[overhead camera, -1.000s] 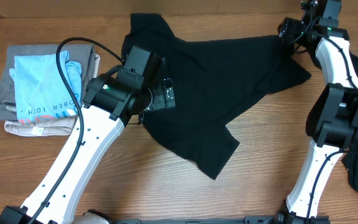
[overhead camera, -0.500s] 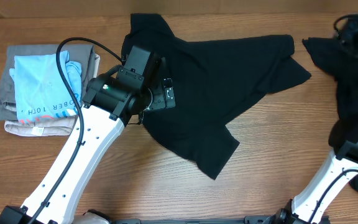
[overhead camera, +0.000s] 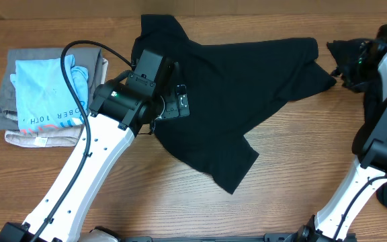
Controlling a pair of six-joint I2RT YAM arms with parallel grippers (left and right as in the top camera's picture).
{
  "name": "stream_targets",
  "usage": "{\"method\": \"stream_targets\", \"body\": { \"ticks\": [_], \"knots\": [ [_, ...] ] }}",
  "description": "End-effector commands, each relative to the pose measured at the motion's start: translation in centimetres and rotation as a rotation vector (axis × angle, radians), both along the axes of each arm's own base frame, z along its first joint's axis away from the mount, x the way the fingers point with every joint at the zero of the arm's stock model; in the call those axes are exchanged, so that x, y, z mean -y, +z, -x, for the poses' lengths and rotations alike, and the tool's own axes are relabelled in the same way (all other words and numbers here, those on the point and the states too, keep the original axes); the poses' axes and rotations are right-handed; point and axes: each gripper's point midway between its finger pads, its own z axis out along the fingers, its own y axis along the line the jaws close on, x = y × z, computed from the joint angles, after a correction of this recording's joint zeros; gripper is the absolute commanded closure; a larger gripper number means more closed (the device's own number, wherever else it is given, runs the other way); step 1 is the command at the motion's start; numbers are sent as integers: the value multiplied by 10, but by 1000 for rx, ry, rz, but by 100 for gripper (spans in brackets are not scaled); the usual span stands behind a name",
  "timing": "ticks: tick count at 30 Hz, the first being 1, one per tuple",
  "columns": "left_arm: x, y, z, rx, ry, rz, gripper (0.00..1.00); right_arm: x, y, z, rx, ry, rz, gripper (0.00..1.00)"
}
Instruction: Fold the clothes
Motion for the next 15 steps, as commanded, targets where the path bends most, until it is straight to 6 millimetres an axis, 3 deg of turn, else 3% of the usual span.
{"method": "stream_targets", "body": {
  "ticks": [1, 8, 10, 13, 15],
  "knots": [
    [-1, -5, 0, -3, 1, -22, 0, -16, -21, 0, 0, 12, -23, 46],
    [-1, -5, 0, -3, 1, -22, 0, -18, -48, 5, -21, -12, 24, 48],
    [-1, -5, 0, -3, 1, -22, 0, -18, -50, 6, -23, -11, 22, 59],
    [-1, -5, 0, -3, 1, -22, 0, -20, -45, 3, -11, -9, 14, 89],
    [-1, -5, 0, -3, 1, -22, 0, -20, -37, -1, 1, -6, 6, 94]
  ]
}}
